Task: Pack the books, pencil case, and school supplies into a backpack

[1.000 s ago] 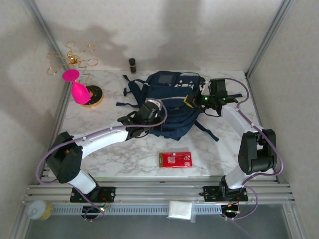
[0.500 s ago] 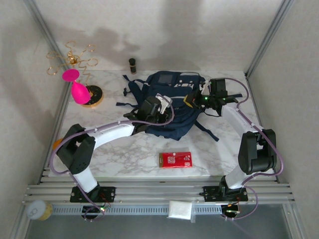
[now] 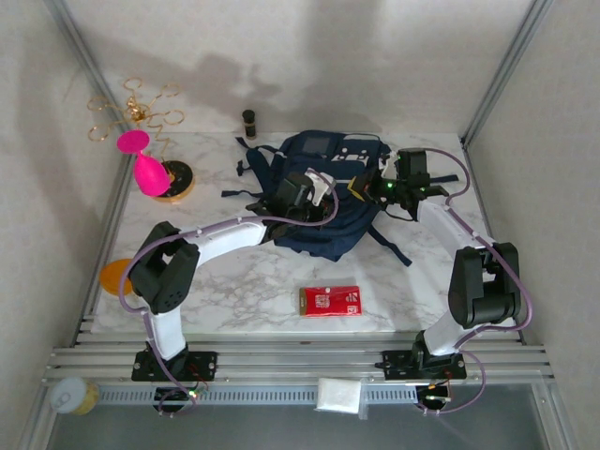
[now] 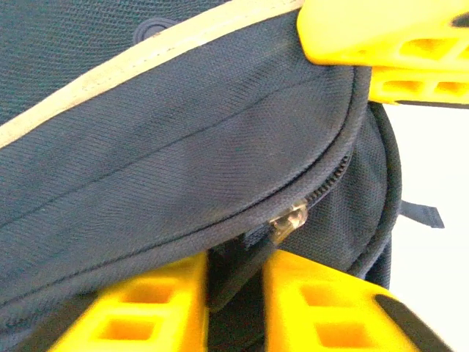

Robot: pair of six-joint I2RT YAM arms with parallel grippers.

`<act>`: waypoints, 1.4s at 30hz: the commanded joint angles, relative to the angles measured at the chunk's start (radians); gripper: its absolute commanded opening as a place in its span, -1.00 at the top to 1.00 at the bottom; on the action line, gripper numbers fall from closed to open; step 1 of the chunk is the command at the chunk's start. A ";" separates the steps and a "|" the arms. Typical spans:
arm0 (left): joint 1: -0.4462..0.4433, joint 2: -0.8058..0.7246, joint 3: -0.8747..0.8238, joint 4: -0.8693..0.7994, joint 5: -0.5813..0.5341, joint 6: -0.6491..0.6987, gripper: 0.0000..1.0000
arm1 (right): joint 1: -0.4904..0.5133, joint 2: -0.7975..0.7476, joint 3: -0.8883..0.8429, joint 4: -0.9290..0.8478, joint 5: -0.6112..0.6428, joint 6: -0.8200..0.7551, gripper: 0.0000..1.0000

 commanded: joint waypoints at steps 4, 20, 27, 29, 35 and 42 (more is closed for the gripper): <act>-0.020 -0.039 -0.005 0.066 0.104 0.044 0.81 | 0.020 -0.028 0.028 0.065 -0.053 -0.006 1.00; -0.016 -0.105 -0.081 0.112 0.094 0.030 1.00 | 0.162 -0.111 -0.139 0.274 0.186 0.300 0.31; -0.001 -0.123 -0.096 0.047 -0.024 0.000 1.00 | 0.162 -0.110 -0.092 0.201 0.176 0.227 1.00; 0.014 -0.142 -0.125 0.048 -0.047 -0.028 1.00 | 0.151 -0.122 -0.072 0.165 0.152 0.187 1.00; 0.056 -0.216 -0.242 0.045 -0.075 -0.057 1.00 | 0.076 -0.134 -0.008 0.054 0.024 0.069 1.00; 0.095 -0.244 -0.306 0.044 -0.023 -0.042 1.00 | -0.055 -0.163 0.016 -0.024 -0.059 0.009 1.00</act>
